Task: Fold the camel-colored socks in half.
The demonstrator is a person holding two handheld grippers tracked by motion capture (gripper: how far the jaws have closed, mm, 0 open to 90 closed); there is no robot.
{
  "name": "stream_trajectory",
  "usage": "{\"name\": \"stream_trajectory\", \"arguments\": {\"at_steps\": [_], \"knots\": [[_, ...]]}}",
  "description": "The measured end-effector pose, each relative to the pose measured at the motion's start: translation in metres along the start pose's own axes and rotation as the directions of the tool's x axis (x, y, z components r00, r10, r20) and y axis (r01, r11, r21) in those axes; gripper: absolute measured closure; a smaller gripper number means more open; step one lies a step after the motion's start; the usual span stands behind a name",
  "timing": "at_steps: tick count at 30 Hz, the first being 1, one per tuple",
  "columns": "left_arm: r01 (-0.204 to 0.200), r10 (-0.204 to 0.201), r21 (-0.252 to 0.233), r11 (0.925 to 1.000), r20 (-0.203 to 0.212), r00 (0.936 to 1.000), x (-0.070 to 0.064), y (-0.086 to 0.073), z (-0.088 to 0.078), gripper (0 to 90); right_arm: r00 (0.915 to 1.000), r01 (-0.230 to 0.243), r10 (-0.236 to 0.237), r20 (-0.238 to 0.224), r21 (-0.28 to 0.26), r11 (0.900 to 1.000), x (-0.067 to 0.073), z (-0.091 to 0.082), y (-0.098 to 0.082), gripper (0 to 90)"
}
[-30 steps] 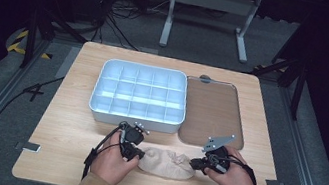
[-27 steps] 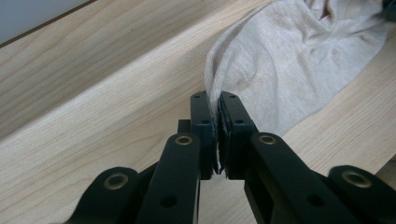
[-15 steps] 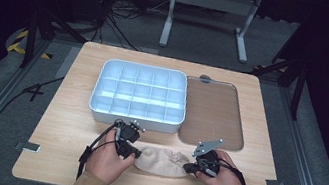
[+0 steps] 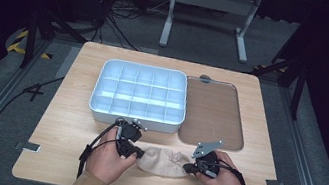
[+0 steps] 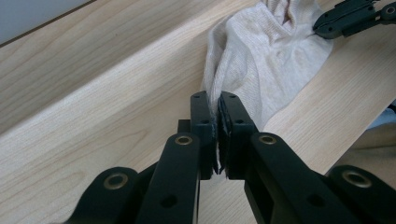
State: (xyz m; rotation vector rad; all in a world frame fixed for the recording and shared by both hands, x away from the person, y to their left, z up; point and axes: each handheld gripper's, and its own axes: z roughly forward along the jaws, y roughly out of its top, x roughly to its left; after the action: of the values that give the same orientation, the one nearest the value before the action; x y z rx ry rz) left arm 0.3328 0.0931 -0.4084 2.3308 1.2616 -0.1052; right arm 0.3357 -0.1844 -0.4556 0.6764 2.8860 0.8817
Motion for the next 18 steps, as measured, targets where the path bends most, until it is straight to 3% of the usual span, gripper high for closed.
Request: {"name": "stream_trajectory", "arguments": {"at_steps": [5, 13, 18], "knots": [[-0.013, 0.013, 0.004, 0.9999, 0.009, 0.9999, -0.005, 0.004, -0.002, 85.7, 1.0000, -0.002, 0.002, 0.000, -0.022, 1.000, 0.000, -0.001, -0.002, 90.0], [-0.020, 0.020, 0.024, 0.9995, 0.011, 0.9997, -0.009, 0.008, -0.002, 85.7, 0.9984, -0.012, 0.019, 0.054, -0.133, 0.991, -0.002, -0.011, -0.002, 90.0], [-0.023, 0.023, 0.025, 0.9994, 0.016, 0.9996, -0.011, 0.009, -0.003, 85.7, 0.9990, -0.015, 0.021, 0.039, -0.148, 0.989, -0.001, -0.005, -0.001, 90.0]]}}
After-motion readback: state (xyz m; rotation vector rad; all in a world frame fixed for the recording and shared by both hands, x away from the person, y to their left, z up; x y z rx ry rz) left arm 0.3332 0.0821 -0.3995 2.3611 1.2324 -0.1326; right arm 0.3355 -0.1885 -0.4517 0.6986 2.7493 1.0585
